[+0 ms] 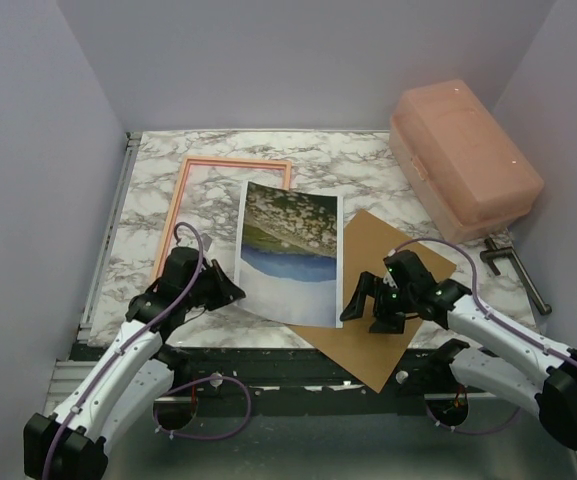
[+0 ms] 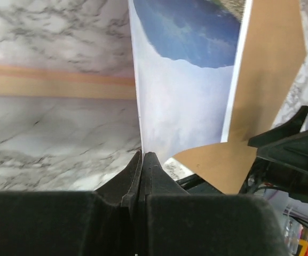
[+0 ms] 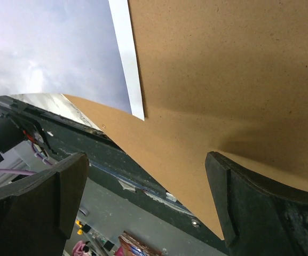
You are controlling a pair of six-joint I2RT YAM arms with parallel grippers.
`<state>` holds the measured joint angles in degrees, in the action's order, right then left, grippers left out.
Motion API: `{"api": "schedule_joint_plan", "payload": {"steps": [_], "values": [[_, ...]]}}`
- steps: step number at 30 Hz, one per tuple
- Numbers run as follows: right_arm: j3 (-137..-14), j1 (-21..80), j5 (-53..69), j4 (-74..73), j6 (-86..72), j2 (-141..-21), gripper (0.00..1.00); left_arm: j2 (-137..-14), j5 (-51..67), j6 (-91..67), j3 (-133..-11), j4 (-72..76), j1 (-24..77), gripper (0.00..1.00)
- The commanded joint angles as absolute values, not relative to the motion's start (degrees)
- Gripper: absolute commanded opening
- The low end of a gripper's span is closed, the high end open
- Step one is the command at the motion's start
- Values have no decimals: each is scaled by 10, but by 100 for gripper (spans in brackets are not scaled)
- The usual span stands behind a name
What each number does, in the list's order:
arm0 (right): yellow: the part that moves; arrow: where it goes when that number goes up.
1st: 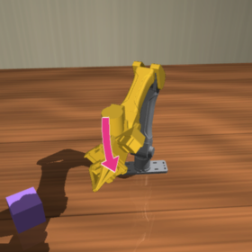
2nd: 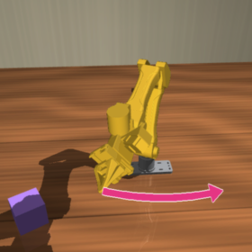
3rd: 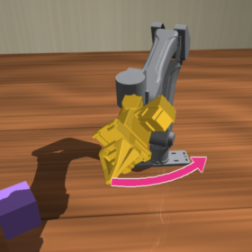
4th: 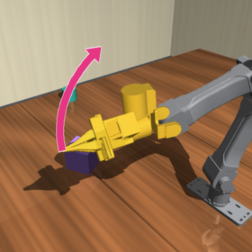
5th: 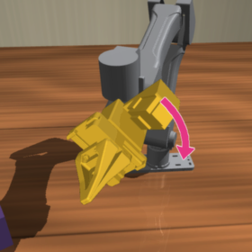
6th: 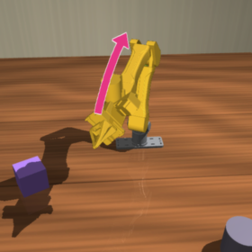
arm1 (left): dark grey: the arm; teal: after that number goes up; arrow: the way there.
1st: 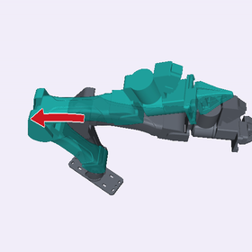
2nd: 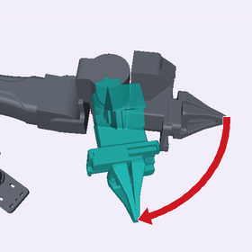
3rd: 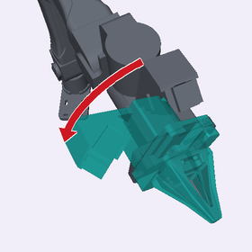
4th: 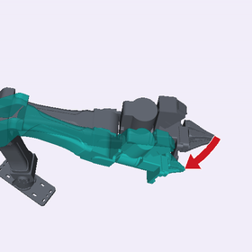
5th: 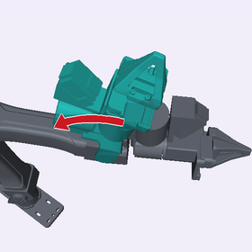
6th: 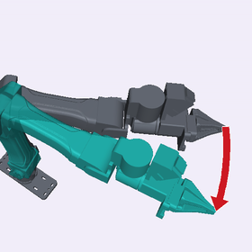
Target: Put the photo into the frame
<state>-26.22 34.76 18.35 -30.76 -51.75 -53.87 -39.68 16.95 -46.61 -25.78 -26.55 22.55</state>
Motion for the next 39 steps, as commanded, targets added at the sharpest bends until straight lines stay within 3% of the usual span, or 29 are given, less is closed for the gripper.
{"api": "schedule_joint_plan", "payload": {"steps": [1, 14, 16, 20, 23, 32, 39], "values": [[-290, 347, 186, -283, -500, -561, 100, -374, 92, -482, -269, -372, 221, 0], [-373, 347, 158, -244, -461, -699, 100, -384, -87, -550, -331, -507, 217, 0], [-391, 346, 161, -238, -458, -724, 100, -384, -92, -549, -337, -512, 217, 13], [-422, 341, 175, -222, -449, -765, 100, -384, -97, -540, -356, -522, 215, 65], [-439, 333, 189, -208, -442, -791, 100, -382, -105, -529, -373, -540, 215, 79], [-442, 284, 288, -100, -446, -856, 97, -352, -2, -503, -334, -464, 215, 81], [-438, 251, 404, 35, -480, -931, 82, -347, 56, -501, -303, -420, 215, 80]]}}
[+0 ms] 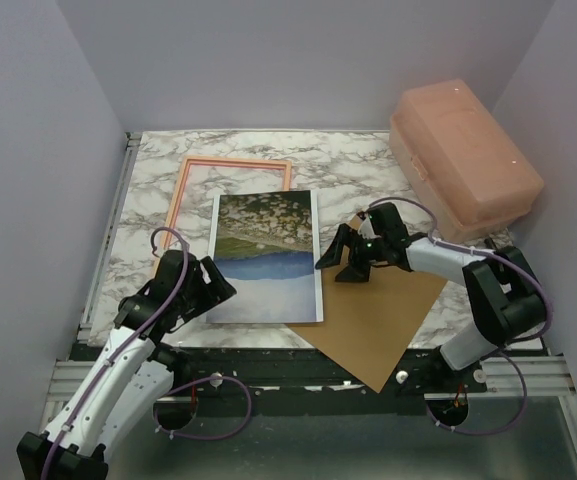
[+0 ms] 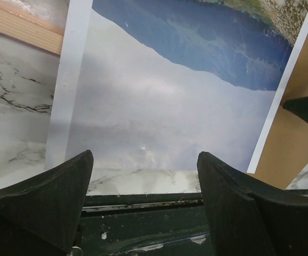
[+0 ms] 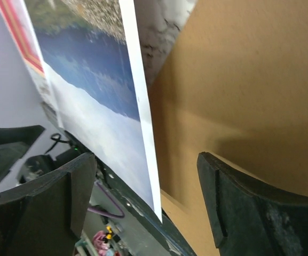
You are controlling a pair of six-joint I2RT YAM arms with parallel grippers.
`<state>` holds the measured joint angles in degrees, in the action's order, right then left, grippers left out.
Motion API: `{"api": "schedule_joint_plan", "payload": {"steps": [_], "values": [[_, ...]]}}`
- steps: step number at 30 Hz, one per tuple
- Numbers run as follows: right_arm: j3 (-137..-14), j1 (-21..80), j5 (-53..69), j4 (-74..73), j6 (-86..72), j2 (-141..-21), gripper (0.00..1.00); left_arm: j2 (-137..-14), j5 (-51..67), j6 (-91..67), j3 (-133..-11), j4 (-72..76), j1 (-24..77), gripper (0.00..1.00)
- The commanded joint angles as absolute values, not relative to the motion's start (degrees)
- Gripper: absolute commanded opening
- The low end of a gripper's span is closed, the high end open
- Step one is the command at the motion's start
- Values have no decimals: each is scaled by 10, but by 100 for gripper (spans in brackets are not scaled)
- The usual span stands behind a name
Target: Put the photo into the frame
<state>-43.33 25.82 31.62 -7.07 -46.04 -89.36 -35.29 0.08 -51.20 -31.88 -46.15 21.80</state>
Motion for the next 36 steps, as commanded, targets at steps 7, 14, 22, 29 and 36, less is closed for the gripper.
{"api": "schedule_joint_plan", "payload": {"steps": [7, 14, 22, 29, 36], "values": [[-466, 251, 448, 104, -508, -1021, 62, -357, 80, -491, -298, -404, 215, 80], [-473, 252, 470, 154, -533, -1060, 39, -375, 103, -478, -295, -389, 215, 80], [-468, 251, 482, 170, -546, -1037, 3, -395, 125, -465, -291, -368, 215, 80], [-509, 251, 422, -16, -475, -917, 0, -386, 127, -461, -295, -373, 216, 80], [-646, 251, 247, -314, -360, -801, 0, -383, 136, -461, -291, -368, 216, 79]]}}
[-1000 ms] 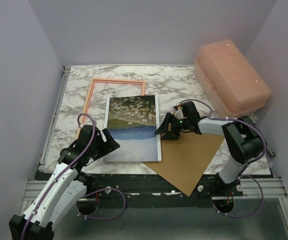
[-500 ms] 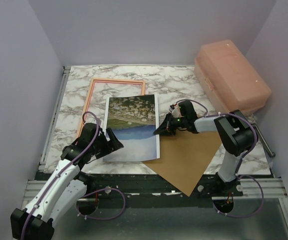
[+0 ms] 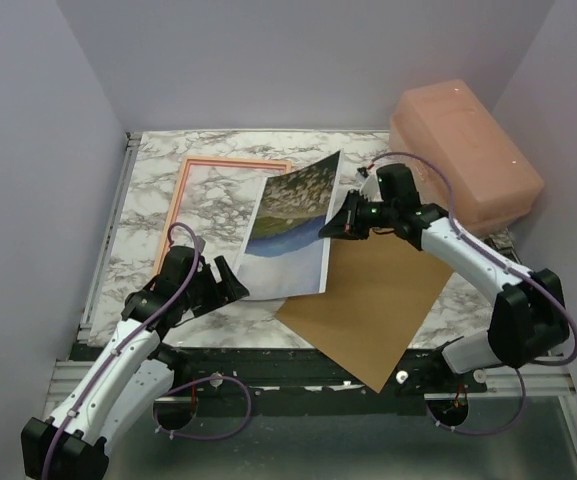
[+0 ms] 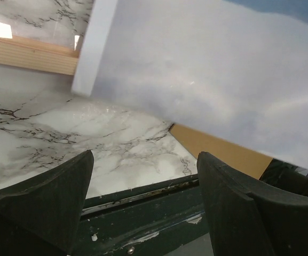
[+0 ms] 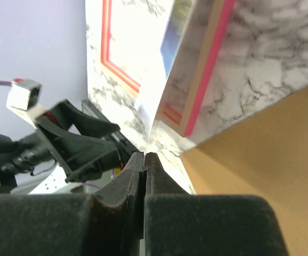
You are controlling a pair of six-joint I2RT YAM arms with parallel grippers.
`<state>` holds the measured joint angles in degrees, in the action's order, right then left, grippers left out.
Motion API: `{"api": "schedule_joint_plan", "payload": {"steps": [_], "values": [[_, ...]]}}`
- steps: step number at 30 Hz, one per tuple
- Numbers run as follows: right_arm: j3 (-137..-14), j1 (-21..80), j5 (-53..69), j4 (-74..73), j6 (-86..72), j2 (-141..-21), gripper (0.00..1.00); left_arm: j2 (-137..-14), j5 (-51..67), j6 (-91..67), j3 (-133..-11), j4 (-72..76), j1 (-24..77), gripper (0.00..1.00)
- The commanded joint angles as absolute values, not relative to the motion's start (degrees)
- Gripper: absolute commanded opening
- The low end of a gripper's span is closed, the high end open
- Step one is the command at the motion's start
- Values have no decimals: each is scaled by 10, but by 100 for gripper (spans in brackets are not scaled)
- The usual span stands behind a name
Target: Put the photo into the frame
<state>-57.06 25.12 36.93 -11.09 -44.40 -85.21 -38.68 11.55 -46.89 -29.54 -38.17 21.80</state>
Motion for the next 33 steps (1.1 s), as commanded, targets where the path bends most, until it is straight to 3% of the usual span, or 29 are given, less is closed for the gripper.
{"api": "schedule_joint_plan", "payload": {"steps": [1, 9, 18, 23, 33], "values": [[-668, 251, 219, -360, -345, -793, 0, -384, 136, -460, -290, -368, 216, 79], [-883, 251, 67, -616, -278, -780, 0, -389, 141, -459, -287, -363, 216, 79], [-1095, 251, 11, -800, -254, -843, 0, -397, 149, -460, -281, -357, 216, 79], [-1132, 251, 19, -813, -256, -855, 0, -408, 152, -456, -281, -354, 216, 79], [-1065, 265, 74, -764, -243, -899, 0, -412, 156, -456, -280, -351, 216, 79]]}}
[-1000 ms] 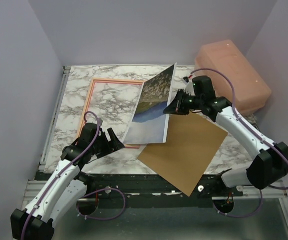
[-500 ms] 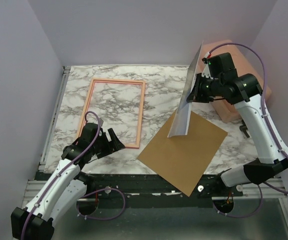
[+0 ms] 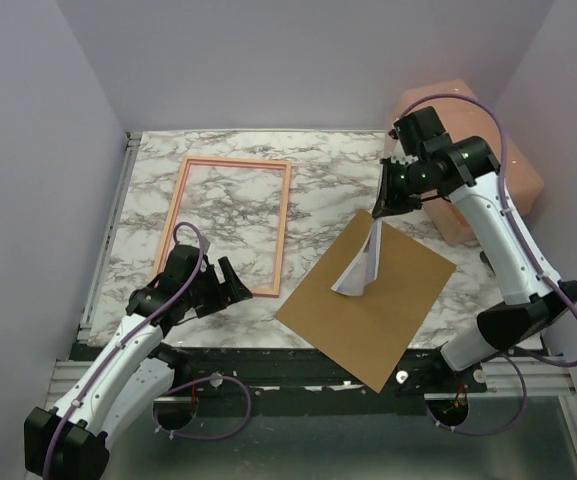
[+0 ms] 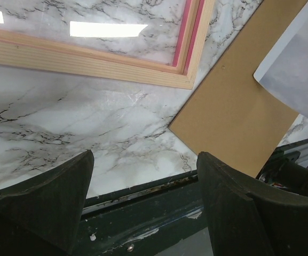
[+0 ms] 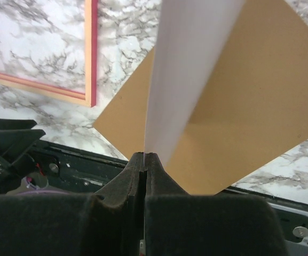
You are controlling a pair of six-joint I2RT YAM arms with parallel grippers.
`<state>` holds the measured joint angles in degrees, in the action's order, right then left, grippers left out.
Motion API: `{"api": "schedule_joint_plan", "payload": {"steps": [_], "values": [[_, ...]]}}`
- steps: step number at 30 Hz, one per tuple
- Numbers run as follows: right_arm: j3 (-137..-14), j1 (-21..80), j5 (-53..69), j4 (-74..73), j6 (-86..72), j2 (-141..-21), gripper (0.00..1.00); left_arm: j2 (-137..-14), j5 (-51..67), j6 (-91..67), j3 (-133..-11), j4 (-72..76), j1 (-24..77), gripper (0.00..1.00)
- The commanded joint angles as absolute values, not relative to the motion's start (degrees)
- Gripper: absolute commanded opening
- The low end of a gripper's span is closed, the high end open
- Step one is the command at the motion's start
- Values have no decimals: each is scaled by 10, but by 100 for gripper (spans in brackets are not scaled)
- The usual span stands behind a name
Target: Put the photo into the frame
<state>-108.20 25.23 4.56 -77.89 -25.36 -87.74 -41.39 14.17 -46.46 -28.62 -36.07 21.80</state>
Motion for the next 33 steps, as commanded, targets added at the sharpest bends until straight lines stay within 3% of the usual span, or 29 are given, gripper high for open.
{"api": "schedule_joint_plan", "payload": {"steps": [1, 18, 27, 28, 33], "values": [[-1067, 272, 75, -761, -244, -906, 0, -412, 156, -456, -280, -352, 216, 79], [-1047, 443, 97, -637, -295, -1061, 2, -403, 158, -462, -279, -354, 216, 79], [-1003, 489, 78, -533, -344, -1127, 9, -396, 162, -473, -272, -350, 216, 79], [-993, 489, 80, -522, -350, -1130, 11, -396, 163, -473, -271, -348, 216, 79], [-935, 490, 142, -440, -363, -1107, 55, -390, 172, -480, -264, -340, 216, 79]]}}
